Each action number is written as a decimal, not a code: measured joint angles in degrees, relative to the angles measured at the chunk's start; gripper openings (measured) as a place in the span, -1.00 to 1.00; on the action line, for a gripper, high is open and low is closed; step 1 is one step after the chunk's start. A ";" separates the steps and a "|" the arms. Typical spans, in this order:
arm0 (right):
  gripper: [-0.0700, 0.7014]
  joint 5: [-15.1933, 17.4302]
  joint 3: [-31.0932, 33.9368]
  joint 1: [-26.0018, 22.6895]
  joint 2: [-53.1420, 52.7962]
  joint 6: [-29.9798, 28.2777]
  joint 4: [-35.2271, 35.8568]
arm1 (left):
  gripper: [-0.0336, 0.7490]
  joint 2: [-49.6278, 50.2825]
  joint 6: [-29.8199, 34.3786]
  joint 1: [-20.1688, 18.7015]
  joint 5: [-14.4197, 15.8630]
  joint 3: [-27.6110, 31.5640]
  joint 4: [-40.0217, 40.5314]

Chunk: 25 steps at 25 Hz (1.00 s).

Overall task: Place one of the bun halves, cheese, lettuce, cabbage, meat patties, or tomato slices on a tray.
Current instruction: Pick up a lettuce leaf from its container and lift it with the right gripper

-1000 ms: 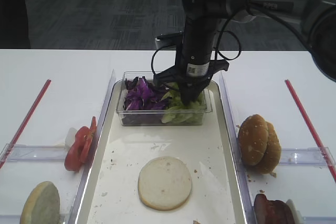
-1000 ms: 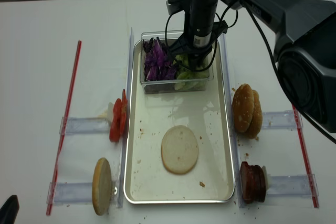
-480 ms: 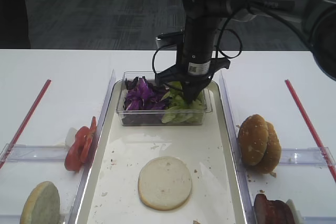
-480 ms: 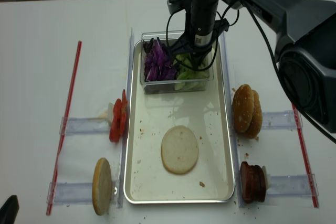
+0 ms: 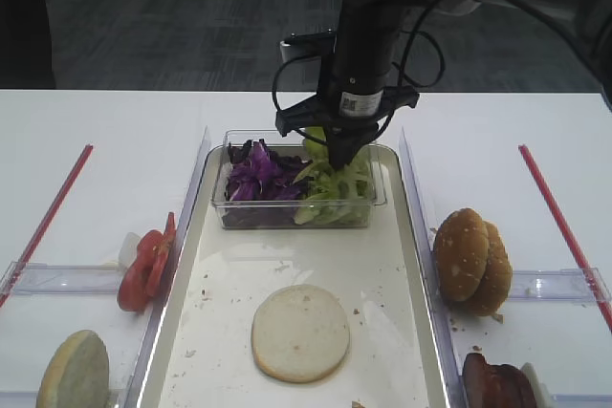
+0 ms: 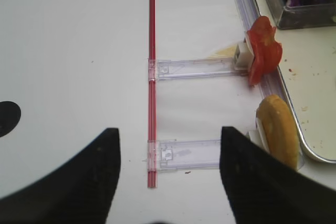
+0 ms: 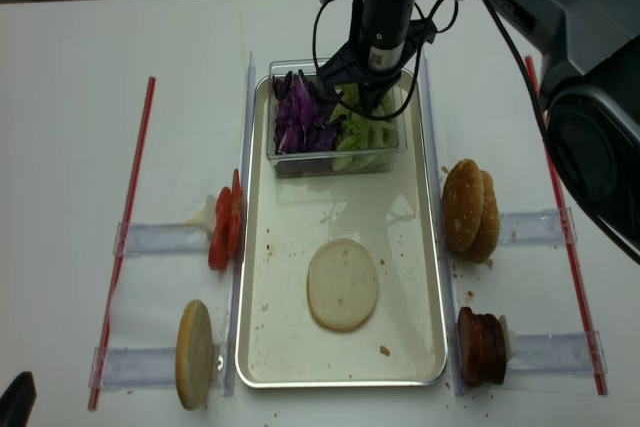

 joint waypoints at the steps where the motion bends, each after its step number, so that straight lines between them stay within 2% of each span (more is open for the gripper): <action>1: -0.77 0.00 0.00 0.00 -0.37 0.00 0.05 | 0.16 0.00 0.00 0.00 0.00 0.00 0.00; 18: -0.77 0.34 0.26 0.00 -4.92 -0.82 0.84 | 0.16 0.00 0.00 0.00 0.00 0.00 0.00; 25: -0.77 0.34 6.26 0.00 -9.41 -2.16 0.64 | 0.16 0.00 0.00 0.00 0.00 0.00 0.00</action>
